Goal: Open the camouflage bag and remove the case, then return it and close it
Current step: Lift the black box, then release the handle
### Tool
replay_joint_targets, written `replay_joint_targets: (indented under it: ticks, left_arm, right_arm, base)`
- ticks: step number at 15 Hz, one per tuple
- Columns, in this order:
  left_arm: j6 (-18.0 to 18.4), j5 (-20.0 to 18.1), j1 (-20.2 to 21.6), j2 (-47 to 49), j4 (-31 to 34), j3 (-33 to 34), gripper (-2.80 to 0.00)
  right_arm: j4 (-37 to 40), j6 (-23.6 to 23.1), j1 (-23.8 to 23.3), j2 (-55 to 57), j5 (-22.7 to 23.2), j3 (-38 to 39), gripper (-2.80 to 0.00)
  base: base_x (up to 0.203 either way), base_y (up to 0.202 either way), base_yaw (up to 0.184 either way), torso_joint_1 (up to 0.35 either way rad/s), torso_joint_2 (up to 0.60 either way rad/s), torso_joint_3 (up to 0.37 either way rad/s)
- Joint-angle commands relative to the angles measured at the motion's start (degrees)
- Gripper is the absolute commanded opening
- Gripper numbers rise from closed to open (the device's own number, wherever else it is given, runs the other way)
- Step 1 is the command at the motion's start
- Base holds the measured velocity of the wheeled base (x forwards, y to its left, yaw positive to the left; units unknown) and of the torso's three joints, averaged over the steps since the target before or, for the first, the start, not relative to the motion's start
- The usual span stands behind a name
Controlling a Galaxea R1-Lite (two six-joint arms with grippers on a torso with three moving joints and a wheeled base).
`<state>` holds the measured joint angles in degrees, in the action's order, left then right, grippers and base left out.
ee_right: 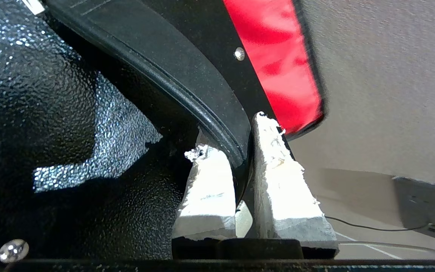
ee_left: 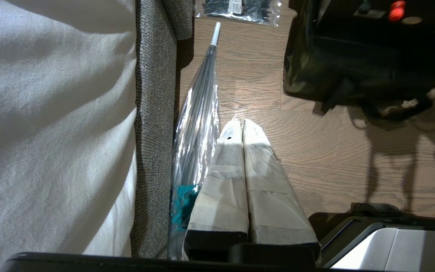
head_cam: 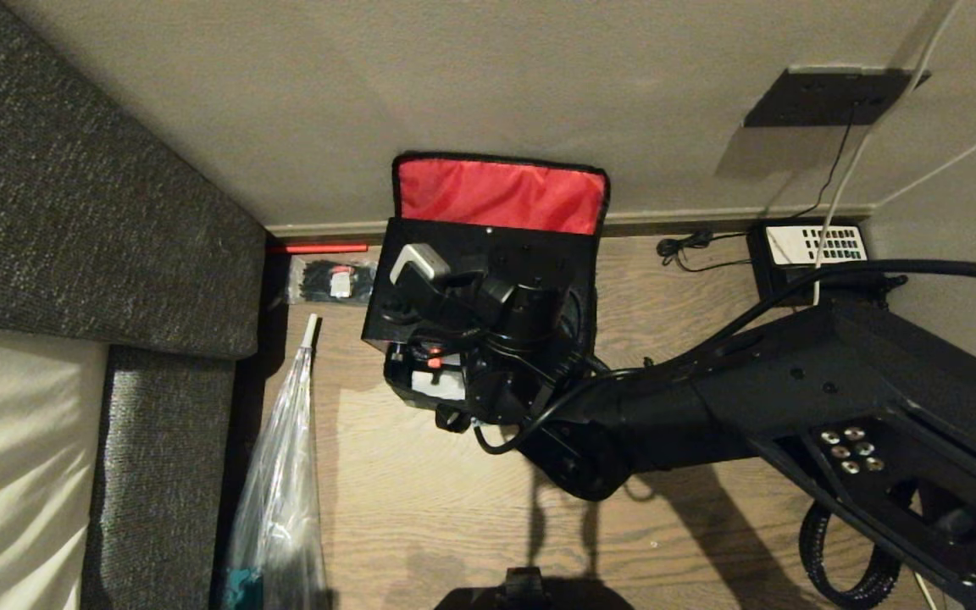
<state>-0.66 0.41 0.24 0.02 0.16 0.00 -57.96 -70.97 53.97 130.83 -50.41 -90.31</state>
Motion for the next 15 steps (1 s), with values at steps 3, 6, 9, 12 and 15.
replay_joint_targets:
  ticks: [3,6,9,12,15]
  left_arm:
    - [-0.04,0.02,0.02,-0.11,0.02,0.18,-2.80]
    - [-0.04,0.02,0.02,-0.11,0.02,0.18,-2.80]
    - [-0.04,0.02,0.02,-0.11,0.02,0.18,-2.80]
    - [-0.04,0.02,0.11,-0.11,0.02,0.18,-2.80]
    - [-0.04,0.02,0.02,-0.11,0.02,0.18,-2.80]
  right_arm:
    - [2.16,-0.66,0.00,-5.68,-0.67,2.78,-2.80]
    - [3.19,-0.77,-0.11,-11.42,-2.12,10.21,-2.80]
    - [3.22,-1.09,-1.28,-16.72,-2.48,16.16,-2.80]
    - [2.89,-1.09,-3.19,-22.62,-2.72,22.74,-2.80]
    - [2.80,-1.02,-6.07,-28.71,-2.77,29.07,-2.80]
  base:
    - [0.000,0.000,0.000,0.000,0.00,0.000]
    - [0.000,0.000,0.000,0.000,0.00,0.000]
    - [0.000,0.000,0.000,0.000,0.00,0.000]
    - [0.000,0.000,0.000,0.000,0.00,0.000]
    - [0.000,0.000,0.000,0.000,0.00,0.000]
